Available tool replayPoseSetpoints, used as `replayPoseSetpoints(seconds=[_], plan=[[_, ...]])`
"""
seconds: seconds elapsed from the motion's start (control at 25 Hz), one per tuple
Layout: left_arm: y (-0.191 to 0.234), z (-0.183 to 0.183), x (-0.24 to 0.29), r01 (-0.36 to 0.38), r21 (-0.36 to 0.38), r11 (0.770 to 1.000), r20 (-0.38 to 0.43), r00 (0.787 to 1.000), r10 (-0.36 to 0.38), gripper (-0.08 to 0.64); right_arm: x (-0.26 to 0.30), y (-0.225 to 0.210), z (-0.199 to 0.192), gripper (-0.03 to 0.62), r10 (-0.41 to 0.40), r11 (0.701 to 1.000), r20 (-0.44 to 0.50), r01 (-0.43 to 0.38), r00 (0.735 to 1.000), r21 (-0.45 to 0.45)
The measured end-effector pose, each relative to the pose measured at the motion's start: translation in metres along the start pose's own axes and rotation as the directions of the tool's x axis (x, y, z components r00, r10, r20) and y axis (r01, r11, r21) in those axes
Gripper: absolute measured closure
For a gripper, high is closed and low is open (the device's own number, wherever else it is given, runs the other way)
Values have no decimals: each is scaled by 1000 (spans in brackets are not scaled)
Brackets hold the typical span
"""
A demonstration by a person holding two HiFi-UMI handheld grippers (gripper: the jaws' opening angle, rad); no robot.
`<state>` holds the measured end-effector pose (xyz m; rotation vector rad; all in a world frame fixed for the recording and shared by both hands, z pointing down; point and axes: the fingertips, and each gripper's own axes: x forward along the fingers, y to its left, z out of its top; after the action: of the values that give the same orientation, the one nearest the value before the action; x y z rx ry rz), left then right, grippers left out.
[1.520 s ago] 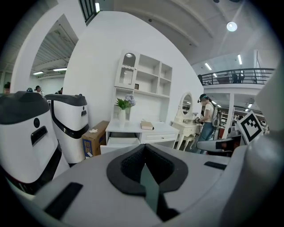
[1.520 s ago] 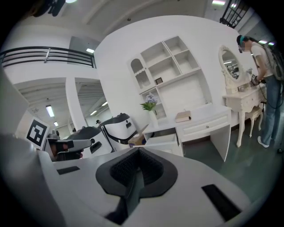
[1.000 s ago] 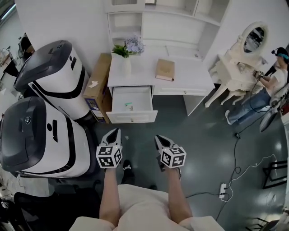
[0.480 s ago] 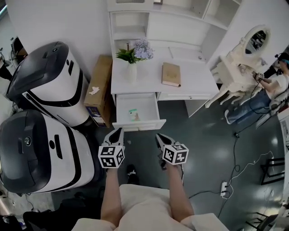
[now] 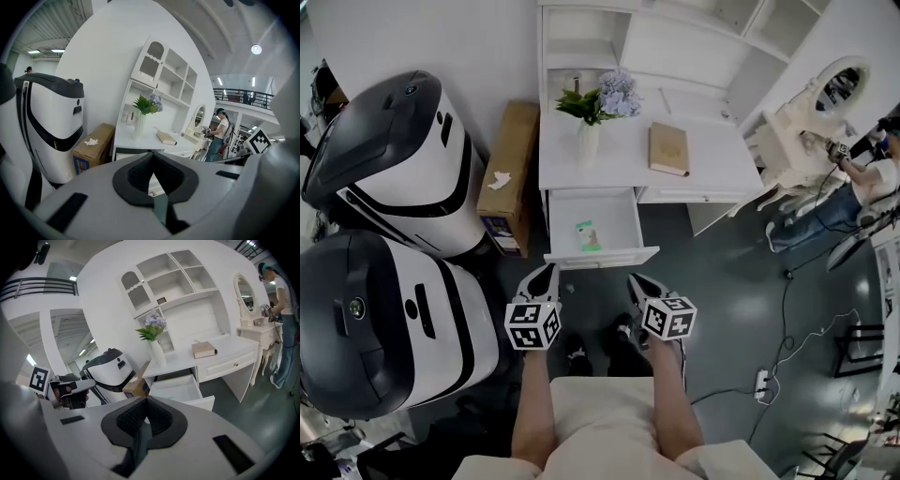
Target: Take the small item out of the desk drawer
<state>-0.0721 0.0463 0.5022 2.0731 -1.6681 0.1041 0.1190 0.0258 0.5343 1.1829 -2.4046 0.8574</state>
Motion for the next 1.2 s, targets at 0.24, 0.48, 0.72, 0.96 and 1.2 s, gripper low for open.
replayPoseSetpoints(seconds=[0.24,0.48,0.72,0.96,1.2], plan=[[15,0,21,-8,7,1000,-16,1000,8,543,27,-13,8,568,-38,998,-27,37,999,-51],[33,25,69,-12,75,997,-21,1000,13,543,78,-33,52,568,-42,997,2,42,999,-68],[52,62,124,-15,108,994,-36,999,19,543,139,-45,114,568,-43,993,10,44,999,-106],[66,71,167,-13,106,994,-72,997,21,543,193,-59,126,568,-58,993,-47,53,997,-106],[76,68,200,-16,98,995,-112,993,27,543,238,-70,111,568,-42,995,-137,29,990,-92]])
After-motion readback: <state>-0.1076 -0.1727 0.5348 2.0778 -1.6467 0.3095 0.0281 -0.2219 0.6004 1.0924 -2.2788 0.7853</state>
